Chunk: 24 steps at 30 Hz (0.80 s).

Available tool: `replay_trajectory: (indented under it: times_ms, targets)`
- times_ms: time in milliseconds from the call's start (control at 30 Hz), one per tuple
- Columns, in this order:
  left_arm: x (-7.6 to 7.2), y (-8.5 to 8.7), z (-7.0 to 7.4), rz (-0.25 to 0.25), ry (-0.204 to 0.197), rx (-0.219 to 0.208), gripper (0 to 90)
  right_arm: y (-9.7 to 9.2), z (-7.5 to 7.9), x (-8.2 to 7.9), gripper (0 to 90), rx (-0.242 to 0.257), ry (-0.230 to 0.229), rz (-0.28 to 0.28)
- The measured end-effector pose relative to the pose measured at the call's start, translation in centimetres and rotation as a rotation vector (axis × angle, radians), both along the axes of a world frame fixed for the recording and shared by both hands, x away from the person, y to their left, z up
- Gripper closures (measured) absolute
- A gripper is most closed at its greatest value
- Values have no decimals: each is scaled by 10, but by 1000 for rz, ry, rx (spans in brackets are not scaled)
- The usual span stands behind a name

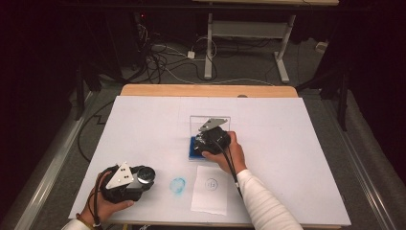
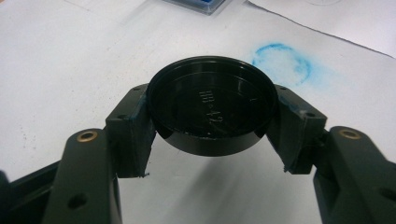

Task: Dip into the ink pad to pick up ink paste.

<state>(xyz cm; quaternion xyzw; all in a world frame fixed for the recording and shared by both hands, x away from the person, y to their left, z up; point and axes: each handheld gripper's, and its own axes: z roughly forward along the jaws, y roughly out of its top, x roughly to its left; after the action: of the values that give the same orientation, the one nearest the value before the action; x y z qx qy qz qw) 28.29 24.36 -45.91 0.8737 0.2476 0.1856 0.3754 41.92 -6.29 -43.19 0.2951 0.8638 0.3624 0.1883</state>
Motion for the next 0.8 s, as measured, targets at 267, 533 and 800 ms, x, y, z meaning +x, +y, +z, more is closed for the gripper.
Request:
replay_trajectory:
  times_ms: [267, 533, 800]
  targets:
    - [0, 0, -1, 0, 4, 1, 365, 1, 0, -2, 570, -5, -3, 3]
    - [0, -2, -1, 7, 10, -16, 365, 0, -1, 0, 571, 7, 6, 3]
    - [-1, -3, -2, 8, 14, -23, 365, -1, 0, 1, 571, -6, 7, 14]
